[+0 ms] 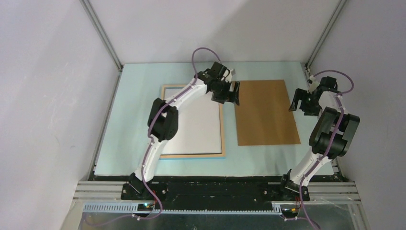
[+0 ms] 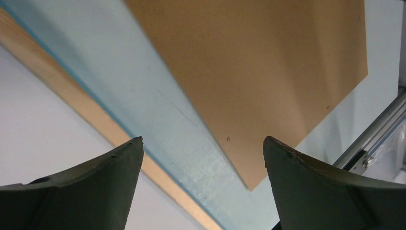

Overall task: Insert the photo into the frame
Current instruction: Turn over the photo frame item at the center of the board.

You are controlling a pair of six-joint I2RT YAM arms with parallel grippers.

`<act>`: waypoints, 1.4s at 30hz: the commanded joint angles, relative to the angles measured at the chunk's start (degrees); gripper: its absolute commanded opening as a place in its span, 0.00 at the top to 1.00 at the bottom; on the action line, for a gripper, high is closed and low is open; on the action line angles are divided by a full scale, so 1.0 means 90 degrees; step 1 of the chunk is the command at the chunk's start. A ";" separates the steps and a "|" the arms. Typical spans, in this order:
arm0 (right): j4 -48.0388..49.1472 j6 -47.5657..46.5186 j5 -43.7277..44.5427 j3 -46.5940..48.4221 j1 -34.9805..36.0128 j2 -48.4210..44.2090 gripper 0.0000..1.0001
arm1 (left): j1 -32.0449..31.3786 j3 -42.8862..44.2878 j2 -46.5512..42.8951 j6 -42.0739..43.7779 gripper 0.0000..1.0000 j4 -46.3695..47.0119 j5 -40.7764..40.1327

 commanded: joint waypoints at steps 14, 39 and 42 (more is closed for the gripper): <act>-0.0088 -0.0456 -0.0347 0.0415 -0.0127 0.1050 0.16 | -0.0215 0.1028 0.1350 -0.1346 0.00 0.0395 0.0020; -0.0963 -0.0657 -0.1364 0.0920 0.0193 0.1531 0.21 | -0.0613 0.0436 0.1665 -0.1742 0.00 0.0771 0.0901; -0.1044 -0.0676 -0.1520 0.0927 0.0179 0.1543 0.21 | -0.0615 0.0424 0.1618 -0.1726 0.00 0.0776 0.0925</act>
